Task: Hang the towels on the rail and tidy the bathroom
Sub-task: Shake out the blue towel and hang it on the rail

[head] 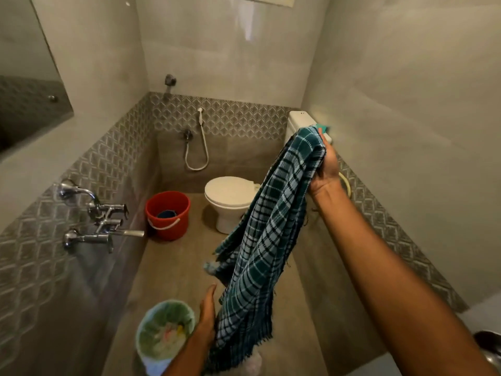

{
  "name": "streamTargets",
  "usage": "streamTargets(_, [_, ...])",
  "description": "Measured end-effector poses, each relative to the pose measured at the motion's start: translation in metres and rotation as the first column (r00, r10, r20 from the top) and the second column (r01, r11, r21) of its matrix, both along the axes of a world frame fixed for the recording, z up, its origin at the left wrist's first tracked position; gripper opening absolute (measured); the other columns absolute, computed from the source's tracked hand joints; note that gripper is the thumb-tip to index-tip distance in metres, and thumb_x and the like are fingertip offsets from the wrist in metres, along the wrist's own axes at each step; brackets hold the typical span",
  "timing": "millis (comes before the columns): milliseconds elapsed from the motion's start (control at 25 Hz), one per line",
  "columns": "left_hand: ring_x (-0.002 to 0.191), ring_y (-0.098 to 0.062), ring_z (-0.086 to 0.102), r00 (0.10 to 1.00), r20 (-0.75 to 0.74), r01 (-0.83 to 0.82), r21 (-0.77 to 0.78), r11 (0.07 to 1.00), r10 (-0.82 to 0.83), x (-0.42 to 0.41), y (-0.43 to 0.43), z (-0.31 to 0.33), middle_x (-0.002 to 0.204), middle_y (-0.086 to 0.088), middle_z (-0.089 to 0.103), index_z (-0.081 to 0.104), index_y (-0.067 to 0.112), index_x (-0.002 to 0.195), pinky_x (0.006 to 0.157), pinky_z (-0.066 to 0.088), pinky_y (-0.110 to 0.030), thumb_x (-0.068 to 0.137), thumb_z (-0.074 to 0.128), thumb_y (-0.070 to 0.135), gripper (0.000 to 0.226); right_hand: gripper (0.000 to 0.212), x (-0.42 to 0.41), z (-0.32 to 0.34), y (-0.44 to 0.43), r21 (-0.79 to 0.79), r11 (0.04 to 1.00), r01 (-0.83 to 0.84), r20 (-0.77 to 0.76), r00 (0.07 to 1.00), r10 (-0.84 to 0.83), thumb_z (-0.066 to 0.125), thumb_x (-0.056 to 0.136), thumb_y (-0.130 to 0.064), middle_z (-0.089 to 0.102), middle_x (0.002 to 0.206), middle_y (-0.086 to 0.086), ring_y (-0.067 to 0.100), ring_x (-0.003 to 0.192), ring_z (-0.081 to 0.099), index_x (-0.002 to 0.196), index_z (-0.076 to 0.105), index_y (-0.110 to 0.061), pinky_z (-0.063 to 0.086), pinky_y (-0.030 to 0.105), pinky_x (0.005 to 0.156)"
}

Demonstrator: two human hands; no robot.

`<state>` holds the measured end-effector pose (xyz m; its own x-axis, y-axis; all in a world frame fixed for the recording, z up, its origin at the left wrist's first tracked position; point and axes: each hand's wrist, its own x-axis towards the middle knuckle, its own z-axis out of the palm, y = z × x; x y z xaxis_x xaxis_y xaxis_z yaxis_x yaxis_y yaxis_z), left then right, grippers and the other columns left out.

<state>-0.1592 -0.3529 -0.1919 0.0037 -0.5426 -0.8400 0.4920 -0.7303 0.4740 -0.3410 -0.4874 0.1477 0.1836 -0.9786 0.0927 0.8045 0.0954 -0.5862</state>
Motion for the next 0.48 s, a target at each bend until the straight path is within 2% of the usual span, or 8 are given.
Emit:
streamTargets(40, [0.092,-0.037,0.068,0.982,-0.151,0.112,0.0,0.994,-0.111,-0.006,0.002,-0.004,0.1,-0.022,0.07,0.067,0.0,0.107,0.085,0.055,-0.049,0.087,0.057,0.052,0.057,0.036,-0.003,-0.002,-0.003,0.008,1.0,0.003,-0.008,1.0,-0.003,0.037,0.103,-0.037,0.062,0.081,0.008,0.019,0.07,0.063,0.096,0.058,-0.008,0.057,0.031,0.066])
streamTargets(120, [0.065,-0.025,0.064,0.916,-0.25,0.322,-0.007,0.947,-0.314,-0.013,0.003,-0.007,0.07,-0.014,0.067,0.071,0.004,0.08,0.06,0.054,-0.028,0.091,0.057,0.039,0.039,0.038,-0.014,-0.008,-0.011,0.061,0.997,0.049,-0.018,0.999,-0.048,0.034,0.104,-0.036,0.063,0.076,0.008,0.018,0.069,0.062,0.092,0.058,-0.009,0.057,0.03,0.064])
streamTargets(160, [0.046,-0.015,0.049,0.902,-0.194,0.394,0.002,0.919,-0.386,-0.015,-0.001,-0.009,0.054,-0.006,0.054,0.064,0.01,0.066,0.043,0.037,-0.019,0.095,0.053,0.033,0.039,0.038,-0.022,-0.012,-0.015,0.097,0.99,0.1,-0.051,0.994,-0.095,0.033,0.104,-0.033,0.063,0.078,0.008,0.019,0.07,0.062,0.092,0.059,-0.008,0.057,0.03,0.064])
streamTargets(200, [0.036,-0.009,0.034,0.899,-0.099,0.429,0.004,0.903,-0.427,-0.015,-0.008,-0.011,0.045,0.001,0.042,0.057,0.014,0.059,0.037,0.021,-0.017,0.097,0.051,0.028,0.041,0.038,-0.032,-0.017,-0.021,0.127,0.981,0.147,-0.089,0.987,-0.136,0.031,0.104,-0.03,0.062,0.081,0.009,0.02,0.072,0.061,0.092,0.059,-0.007,0.057,0.031,0.066])
streamTargets(240, [0.033,-0.007,0.03,0.922,-0.015,0.387,0.014,0.922,-0.387,-0.014,-0.018,-0.008,0.043,0.004,0.039,0.057,0.015,0.059,0.036,0.017,-0.015,0.097,0.052,0.024,0.039,0.038,-0.043,-0.022,-0.027,0.162,0.969,0.185,-0.12,0.979,-0.166,0.029,0.105,-0.026,0.06,0.083,0.01,0.021,0.074,0.059,0.09,0.059,-0.006,0.055,0.034,0.07])
streamTargets(280, [0.034,-0.007,0.036,0.954,0.03,0.298,-0.004,0.955,-0.297,-0.011,-0.027,0.0,0.044,0.002,0.044,0.061,0.014,0.064,0.037,0.023,-0.015,0.096,0.054,0.025,0.034,0.038,-0.054,-0.026,-0.033,0.204,0.957,0.207,-0.147,0.973,-0.179,0.028,0.104,-0.023,0.059,0.082,0.011,0.023,0.074,0.058,0.087,0.058,-0.006,0.053,0.035,0.072])
streamTargets(360, [0.054,-0.014,0.051,0.957,0.234,0.213,-0.154,0.965,-0.174,0.002,-0.049,0.024,0.067,-0.005,0.059,0.065,0.012,0.09,0.05,0.035,-0.021,0.097,0.05,0.035,0.028,0.034,-0.079,-0.033,-0.045,0.281,0.923,0.261,-0.282,0.942,-0.18,0.032,0.103,-0.02,0.06,0.075,0.011,0.023,0.067,0.059,0.082,0.056,-0.007,0.055,0.033,0.066])
streamTargets(480, [0.086,-0.03,0.06,0.812,0.583,0.247,-0.388,0.888,0.029,0.027,-0.086,0.07,0.095,-0.02,0.064,0.064,0.007,0.1,0.062,0.042,-0.026,0.101,0.043,0.035,0.034,0.027,-0.113,-0.057,-0.054,0.415,0.844,0.339,-0.603,0.797,-0.023,0.041,0.099,-0.019,0.059,0.07,0.01,0.023,0.061,0.058,0.078,0.055,-0.009,0.052,0.032,0.062])
